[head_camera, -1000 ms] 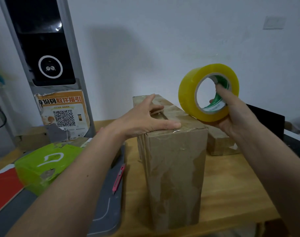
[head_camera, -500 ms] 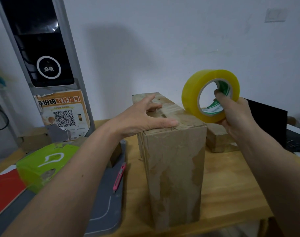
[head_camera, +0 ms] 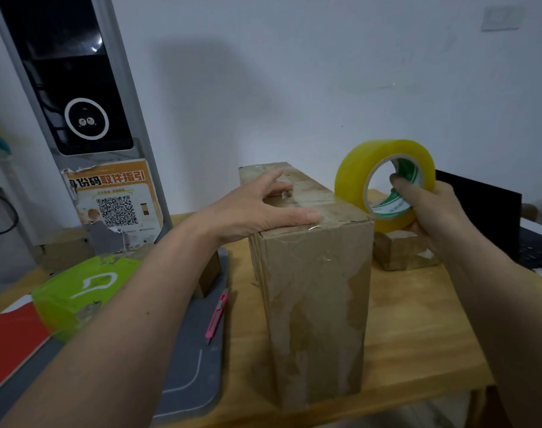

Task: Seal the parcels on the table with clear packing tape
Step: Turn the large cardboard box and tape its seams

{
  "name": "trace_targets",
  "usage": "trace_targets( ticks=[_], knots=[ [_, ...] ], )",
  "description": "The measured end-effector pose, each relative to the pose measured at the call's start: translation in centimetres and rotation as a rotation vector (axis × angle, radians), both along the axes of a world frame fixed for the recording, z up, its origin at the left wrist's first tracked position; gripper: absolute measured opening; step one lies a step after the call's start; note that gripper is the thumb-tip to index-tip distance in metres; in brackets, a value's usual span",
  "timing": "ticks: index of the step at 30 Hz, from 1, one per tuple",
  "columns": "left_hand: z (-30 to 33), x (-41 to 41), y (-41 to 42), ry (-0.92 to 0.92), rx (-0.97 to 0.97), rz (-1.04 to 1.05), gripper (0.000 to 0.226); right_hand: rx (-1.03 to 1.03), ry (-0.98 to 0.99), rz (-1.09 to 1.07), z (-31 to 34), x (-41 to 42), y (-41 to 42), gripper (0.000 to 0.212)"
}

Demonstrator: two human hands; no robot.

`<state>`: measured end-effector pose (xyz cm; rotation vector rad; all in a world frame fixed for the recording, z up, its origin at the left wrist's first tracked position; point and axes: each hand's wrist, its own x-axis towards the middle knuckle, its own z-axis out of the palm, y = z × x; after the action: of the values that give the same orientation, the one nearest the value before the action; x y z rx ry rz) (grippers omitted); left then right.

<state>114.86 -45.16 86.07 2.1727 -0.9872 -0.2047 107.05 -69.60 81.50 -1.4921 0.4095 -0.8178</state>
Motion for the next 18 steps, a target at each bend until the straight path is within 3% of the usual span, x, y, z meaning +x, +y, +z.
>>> trace_targets(
  ticks=[5,8,11,13,15,18],
  knots=[
    [-0.5,-0.3,0.3,0.032,-0.009,0.002,0.105,0.317,-0.095,0.101,-2.2,0.4,1.0,0.030],
    [-1.5,-1.0,0.0,0.097,-0.145,0.176,0.099,0.593,-0.154,0.294,-4.2,0.2,2.3,0.036],
    [-2.9,-1.3,-0.3,0.481,-0.436,0.354,0.064,0.688,-0.139,0.401,-5.1,0.0,4.1,0.035],
    [-3.5,-1.6,0.1,0.743,-0.493,0.377,0.041,0.690,-0.105,0.423,-5.1,0.1,5.3,0.036],
    [-3.5,-1.8,1.0,0.827,-0.554,0.339,0.036,0.674,-0.071,0.431,-4.8,0.3,6.0,0.043],
    [-3.8,-2.2,2.3,0.925,-0.719,0.217,0.047,0.648,-0.071,0.439,-3.2,0.5,7.3,0.042]
  ],
)
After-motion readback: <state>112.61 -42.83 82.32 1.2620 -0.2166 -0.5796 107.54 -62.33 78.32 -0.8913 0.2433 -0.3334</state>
